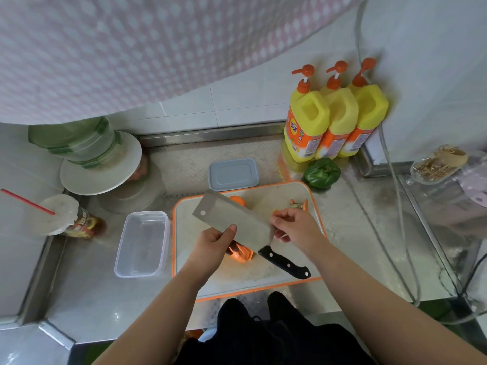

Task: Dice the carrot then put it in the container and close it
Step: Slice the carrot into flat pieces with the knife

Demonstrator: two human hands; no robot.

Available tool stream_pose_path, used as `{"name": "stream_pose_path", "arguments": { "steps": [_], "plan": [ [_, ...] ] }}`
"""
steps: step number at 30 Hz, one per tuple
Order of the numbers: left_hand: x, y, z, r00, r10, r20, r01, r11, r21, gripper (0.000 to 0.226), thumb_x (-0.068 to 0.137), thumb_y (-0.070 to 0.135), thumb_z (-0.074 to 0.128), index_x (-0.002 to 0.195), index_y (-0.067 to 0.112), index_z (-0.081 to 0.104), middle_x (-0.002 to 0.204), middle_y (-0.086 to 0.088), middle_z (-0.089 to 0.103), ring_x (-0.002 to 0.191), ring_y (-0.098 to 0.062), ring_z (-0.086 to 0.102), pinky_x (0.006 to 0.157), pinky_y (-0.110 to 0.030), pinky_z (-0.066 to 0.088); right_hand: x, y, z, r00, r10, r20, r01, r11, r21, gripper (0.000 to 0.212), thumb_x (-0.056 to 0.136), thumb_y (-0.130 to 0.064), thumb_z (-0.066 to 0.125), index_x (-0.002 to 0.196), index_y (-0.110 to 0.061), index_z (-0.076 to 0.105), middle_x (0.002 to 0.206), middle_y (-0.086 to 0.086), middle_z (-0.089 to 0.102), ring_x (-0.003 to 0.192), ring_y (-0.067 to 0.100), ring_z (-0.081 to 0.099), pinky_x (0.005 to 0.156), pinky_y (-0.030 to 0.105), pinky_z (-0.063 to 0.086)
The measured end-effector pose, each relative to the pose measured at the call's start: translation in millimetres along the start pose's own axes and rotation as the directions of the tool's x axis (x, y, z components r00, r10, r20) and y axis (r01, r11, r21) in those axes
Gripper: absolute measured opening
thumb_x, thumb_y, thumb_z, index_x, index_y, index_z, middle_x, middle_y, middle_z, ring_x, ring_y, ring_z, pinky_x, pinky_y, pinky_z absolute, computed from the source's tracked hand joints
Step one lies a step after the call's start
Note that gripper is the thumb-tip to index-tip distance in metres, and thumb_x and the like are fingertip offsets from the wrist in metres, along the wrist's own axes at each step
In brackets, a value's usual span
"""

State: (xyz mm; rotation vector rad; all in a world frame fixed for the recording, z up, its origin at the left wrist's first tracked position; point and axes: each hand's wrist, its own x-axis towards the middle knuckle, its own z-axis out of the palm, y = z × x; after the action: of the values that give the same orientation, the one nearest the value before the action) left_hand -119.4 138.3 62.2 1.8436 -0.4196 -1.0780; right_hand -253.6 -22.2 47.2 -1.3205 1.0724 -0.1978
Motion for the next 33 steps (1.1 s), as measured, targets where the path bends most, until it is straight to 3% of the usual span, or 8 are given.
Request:
{"name": "stream_pose_path", "arguments": {
  "steps": [3, 7, 15, 21, 24, 26, 29, 33],
  "plan": [
    [1.3, -3.0, -1.2, 1.000, -0.009, -0.020, 0.009, 1.000, -0.002, 0.029, 0.100, 0.031, 0.053, 0.089, 0.013, 0.072, 0.069, -0.006, 0.069, 0.067, -0.017, 0.059, 0.076, -0.035, 0.049, 15.9, 1.7, -9.7, 0.991, -0.016, -0.134, 0.015, 1.000, -0.005, 0.013, 0.094, -0.009, 0.057, 0.094, 0.002, 0.063, 0.068, 0.006, 0.064, 0.046, 0.006, 0.056, 0.048, 0.019, 0.047],
    [2.6, -6.9, -2.9, 0.996, -0.049, -0.070, 0.046, 0.998, -0.038, 0.033, 0.100, 0.029, 0.053, 0.088, 0.004, 0.071, 0.067, -0.007, 0.069, 0.066, -0.019, 0.059, 0.071, -0.033, 0.048, 39.2, 8.9, -34.5, 0.941, -0.260, -0.215, 0.097, 0.819, -0.565, 0.022, 0.097, -0.017, 0.051, 0.097, -0.008, 0.071, 0.093, 0.005, 0.064, 0.087, 0.021, 0.059, 0.080, 0.034, 0.047],
    [8.2, -13.1, 0.9, 0.984, -0.128, -0.121, 0.121, 0.990, -0.067, 0.034, 0.101, 0.030, 0.051, 0.091, 0.003, 0.069, 0.077, -0.015, 0.071, 0.066, -0.018, 0.060, 0.067, -0.031, 0.049, 26.4, -4.6, -36.5, 0.935, -0.302, -0.183, 0.049, 0.625, -0.779, 0.054, 0.087, -0.053, 0.059, 0.053, -0.021, 0.032, 0.055, -0.005, 0.031, 0.058, 0.019, 0.040, 0.047, 0.029, 0.019],
    [9.5, -1.1, 11.2, 0.987, -0.128, -0.095, 0.112, 0.981, -0.158, 0.034, 0.102, 0.026, 0.050, 0.091, 0.001, 0.069, 0.069, -0.005, 0.071, 0.062, -0.015, 0.060, 0.062, -0.028, 0.047, -17.1, 4.8, -1.7, 0.929, -0.263, 0.261, 0.363, 0.510, -0.780, 0.068, 0.078, -0.069, 0.057, 0.129, -0.028, 0.040, 0.093, -0.006, 0.063, 0.086, 0.018, 0.062, 0.073, 0.034, 0.047],
    [10.0, 0.9, 11.8, 0.999, -0.038, 0.023, 0.041, 0.988, -0.152, 0.028, 0.101, 0.028, 0.053, 0.093, 0.007, 0.070, 0.082, -0.003, 0.074, 0.071, -0.014, 0.065, 0.067, -0.028, 0.050, -18.8, 20.0, 7.2, 0.906, -0.363, 0.217, 0.359, 0.391, -0.847, 0.053, 0.090, -0.046, 0.057, 0.135, -0.024, 0.038, 0.099, 0.002, 0.066, 0.091, 0.025, 0.066, 0.072, 0.035, 0.050],
    [16.5, -5.7, 0.7, 0.992, 0.090, 0.090, -0.102, 0.985, 0.139, 0.011, 0.094, 0.027, 0.065, 0.101, 0.019, 0.069, 0.093, 0.006, 0.074, 0.085, -0.008, 0.066, 0.078, -0.027, 0.049, -19.4, 24.7, 3.6, 0.874, -0.455, 0.169, 0.370, 0.398, -0.840, 0.041, 0.093, -0.038, 0.055, 0.130, -0.024, 0.046, 0.090, 0.002, 0.068, 0.083, 0.024, 0.067, 0.066, 0.034, 0.049],
    [29.9, -27.9, -24.1, 0.968, 0.199, 0.152, -0.242, 0.596, 0.766, 0.054, 0.084, 0.034, 0.075, 0.133, 0.031, 0.053, 0.129, 0.013, 0.056, 0.121, -0.009, 0.048, 0.099, -0.031, 0.042, -22.0, 29.2, -8.8, 0.842, -0.538, 0.044, 0.380, 0.533, -0.756, 0.035, 0.090, -0.036, 0.061, 0.123, -0.022, 0.055, 0.081, -0.004, 0.071, 0.074, 0.023, 0.068, 0.060, 0.033, 0.050],
    [39.3, -50.6, -26.6, 0.915, 0.267, 0.303, -0.374, 0.280, 0.884, 0.079, 0.087, 0.042, 0.068, 0.152, 0.033, 0.025, 0.157, 0.013, 0.024, 0.143, -0.015, 0.021, 0.112, -0.036, 0.030, -22.9, 30.1, -17.0, 0.852, -0.516, -0.087, 0.322, 0.648, -0.690, 0.029, 0.090, -0.036, 0.062, 0.116, -0.025, 0.058, 0.059, -0.022, 0.049, 0.065, 0.013, 0.064, 0.049, 0.012, 0.034]
  ]
}}
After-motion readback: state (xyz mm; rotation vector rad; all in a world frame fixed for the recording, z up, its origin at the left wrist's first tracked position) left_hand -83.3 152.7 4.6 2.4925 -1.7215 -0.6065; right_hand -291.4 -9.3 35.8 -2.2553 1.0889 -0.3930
